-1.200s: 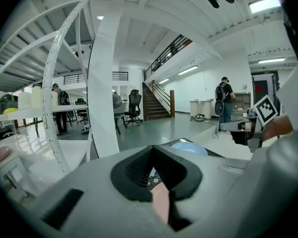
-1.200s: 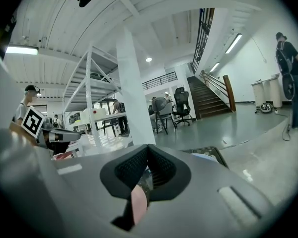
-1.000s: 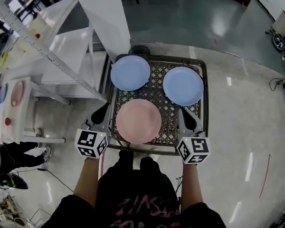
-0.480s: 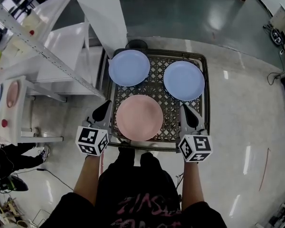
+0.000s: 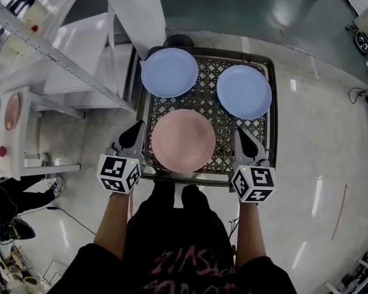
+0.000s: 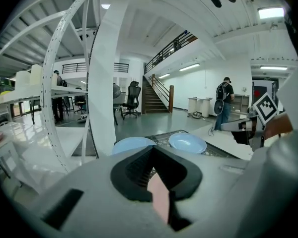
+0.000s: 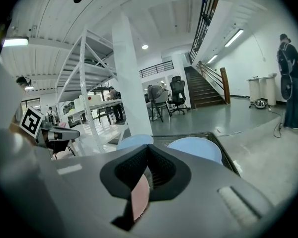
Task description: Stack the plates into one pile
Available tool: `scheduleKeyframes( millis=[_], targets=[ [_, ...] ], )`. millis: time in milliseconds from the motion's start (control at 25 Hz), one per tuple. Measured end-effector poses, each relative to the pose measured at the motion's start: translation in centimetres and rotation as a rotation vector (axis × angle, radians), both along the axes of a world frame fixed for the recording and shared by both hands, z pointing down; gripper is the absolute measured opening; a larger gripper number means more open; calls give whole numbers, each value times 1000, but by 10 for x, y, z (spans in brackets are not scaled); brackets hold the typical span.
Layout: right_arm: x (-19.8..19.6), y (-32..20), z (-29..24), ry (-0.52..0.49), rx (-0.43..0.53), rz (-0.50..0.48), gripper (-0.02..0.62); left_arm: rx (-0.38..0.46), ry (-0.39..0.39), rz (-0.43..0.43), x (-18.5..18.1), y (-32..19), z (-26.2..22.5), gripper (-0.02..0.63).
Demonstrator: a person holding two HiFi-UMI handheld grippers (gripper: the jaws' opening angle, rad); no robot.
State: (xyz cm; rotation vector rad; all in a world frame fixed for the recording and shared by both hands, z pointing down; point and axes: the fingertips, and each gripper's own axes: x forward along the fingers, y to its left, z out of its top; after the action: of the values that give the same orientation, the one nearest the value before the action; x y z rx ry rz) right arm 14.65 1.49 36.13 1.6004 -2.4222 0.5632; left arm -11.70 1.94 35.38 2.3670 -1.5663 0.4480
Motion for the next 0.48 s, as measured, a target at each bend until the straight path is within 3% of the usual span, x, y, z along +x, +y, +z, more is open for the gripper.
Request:
scheduleKeyframes(
  millis=[480],
  targets=[
    [-20, 5, 39, 9, -79, -27, 12, -85, -1, -3, -6, 7, 47, -8]
  ],
)
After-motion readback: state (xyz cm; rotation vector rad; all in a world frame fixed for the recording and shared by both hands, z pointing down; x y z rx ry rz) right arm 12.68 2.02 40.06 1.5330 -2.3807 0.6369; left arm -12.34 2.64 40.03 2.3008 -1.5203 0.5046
